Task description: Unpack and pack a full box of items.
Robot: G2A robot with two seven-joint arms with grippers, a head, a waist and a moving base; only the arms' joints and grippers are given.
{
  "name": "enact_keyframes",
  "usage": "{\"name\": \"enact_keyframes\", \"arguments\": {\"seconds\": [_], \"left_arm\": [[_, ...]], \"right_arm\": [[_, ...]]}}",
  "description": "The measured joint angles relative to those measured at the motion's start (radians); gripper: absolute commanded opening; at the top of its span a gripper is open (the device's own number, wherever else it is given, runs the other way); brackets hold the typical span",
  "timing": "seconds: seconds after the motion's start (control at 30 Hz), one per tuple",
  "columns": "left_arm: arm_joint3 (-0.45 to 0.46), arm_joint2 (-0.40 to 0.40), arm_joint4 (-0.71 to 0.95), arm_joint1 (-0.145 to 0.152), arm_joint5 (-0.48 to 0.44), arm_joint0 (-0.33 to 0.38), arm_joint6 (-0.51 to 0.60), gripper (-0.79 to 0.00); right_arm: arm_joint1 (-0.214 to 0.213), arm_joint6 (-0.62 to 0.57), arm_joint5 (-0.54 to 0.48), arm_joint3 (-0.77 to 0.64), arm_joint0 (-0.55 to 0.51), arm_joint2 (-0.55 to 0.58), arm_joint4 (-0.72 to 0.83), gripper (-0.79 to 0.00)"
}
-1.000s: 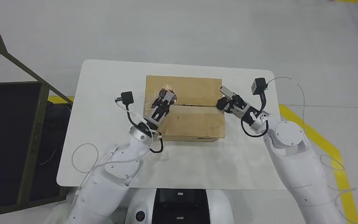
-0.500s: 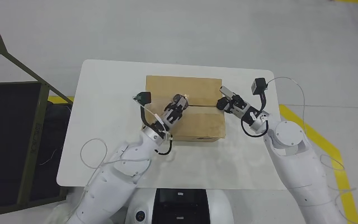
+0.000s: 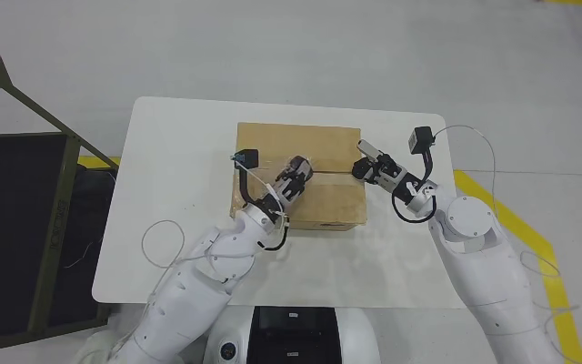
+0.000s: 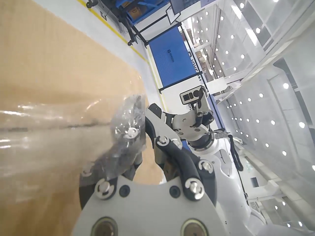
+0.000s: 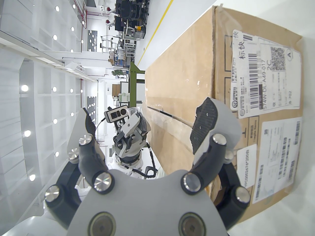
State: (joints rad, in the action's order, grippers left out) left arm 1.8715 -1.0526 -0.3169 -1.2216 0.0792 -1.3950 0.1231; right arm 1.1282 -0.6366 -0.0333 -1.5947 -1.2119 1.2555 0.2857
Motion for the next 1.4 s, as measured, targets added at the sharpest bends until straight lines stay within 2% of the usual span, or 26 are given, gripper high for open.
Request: {"name": "enact_keyframes", "arguments": {"seconds": [0.63, 0.7, 0.73, 0.77, 1.07, 1.4], "left_arm": [[-0.024, 0.012, 0.017, -0.020, 0.063, 0.016, 0.022, -0.785], [-0.022, 0.010, 0.025, -0.022, 0.069, 0.017, 0.020, -0.413], [-0.022, 0.009, 0.028, -0.023, 0.072, 0.017, 0.019, -0.022], [-0.021, 0.008, 0.030, -0.024, 0.074, 0.018, 0.019, 0.000], [-0.021, -0.001, 0.045, -0.031, 0.083, 0.021, 0.020, 0.000], [-0.022, -0.009, 0.061, -0.038, 0.011, 0.018, 0.000, 0.000]], "right_arm": [[0.000, 0.000, 0.000, 0.000, 0.000, 0.000, 0.000, 0.000], [0.000, 0.000, 0.000, 0.000, 0.000, 0.000, 0.000, 0.000], [0.000, 0.000, 0.000, 0.000, 0.000, 0.000, 0.000, 0.000], [0.000, 0.000, 0.000, 0.000, 0.000, 0.000, 0.000, 0.000], [0.000, 0.000, 0.000, 0.000, 0.000, 0.000, 0.000, 0.000], [0.000, 0.000, 0.000, 0.000, 0.000, 0.000, 0.000, 0.000]]}}
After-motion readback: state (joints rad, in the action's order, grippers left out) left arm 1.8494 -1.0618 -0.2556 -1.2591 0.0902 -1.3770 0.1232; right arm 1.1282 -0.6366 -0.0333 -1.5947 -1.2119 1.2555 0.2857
